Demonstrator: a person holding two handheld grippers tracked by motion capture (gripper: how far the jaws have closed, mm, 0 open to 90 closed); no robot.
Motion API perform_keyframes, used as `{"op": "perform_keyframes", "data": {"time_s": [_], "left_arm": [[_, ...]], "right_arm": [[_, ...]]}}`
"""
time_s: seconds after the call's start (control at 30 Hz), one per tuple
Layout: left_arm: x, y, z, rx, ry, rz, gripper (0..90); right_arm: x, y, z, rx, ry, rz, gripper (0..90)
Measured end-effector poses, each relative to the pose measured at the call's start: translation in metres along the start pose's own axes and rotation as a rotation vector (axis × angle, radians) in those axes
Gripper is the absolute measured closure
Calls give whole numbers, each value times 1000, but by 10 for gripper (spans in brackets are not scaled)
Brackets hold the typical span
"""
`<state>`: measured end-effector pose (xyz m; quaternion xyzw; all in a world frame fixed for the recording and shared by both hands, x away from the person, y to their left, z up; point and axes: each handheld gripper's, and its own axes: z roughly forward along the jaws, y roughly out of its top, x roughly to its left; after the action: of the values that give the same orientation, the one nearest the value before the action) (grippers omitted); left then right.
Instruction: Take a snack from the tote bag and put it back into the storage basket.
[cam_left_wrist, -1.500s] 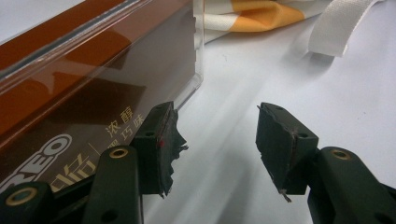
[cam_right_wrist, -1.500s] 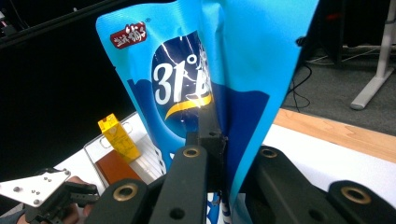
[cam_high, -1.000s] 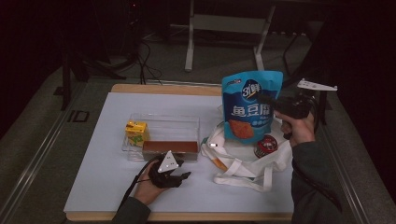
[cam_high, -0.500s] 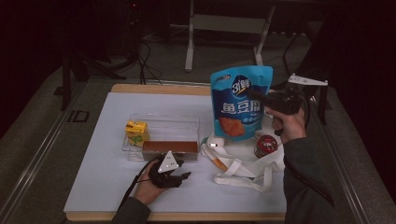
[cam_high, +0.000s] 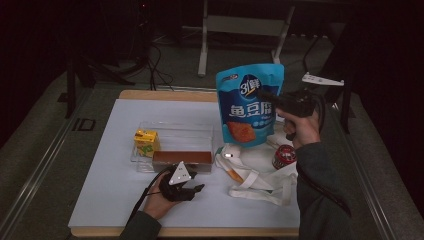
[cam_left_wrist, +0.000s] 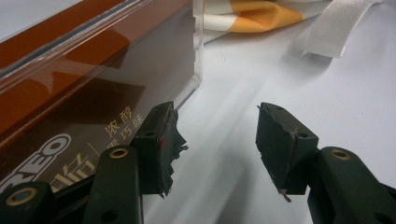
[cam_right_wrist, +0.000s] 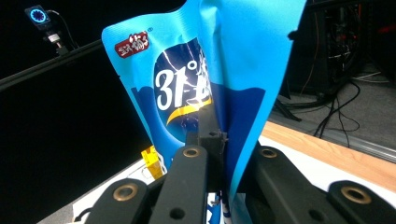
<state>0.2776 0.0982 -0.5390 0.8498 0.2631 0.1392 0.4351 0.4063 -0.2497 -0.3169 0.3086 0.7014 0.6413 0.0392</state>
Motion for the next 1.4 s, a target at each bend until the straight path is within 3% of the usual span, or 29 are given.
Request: {"op": "perform_keyframes", "data": {"time_s": [0.53, 1.4], "left_arm": [[0, 0, 0, -2, 1, 2, 475], [0, 0, -1, -5, -3, 3, 474]], "right_arm": [[12, 7, 34, 0, 45, 10, 881], [34, 6, 113, 79, 90, 37, 878]]}}
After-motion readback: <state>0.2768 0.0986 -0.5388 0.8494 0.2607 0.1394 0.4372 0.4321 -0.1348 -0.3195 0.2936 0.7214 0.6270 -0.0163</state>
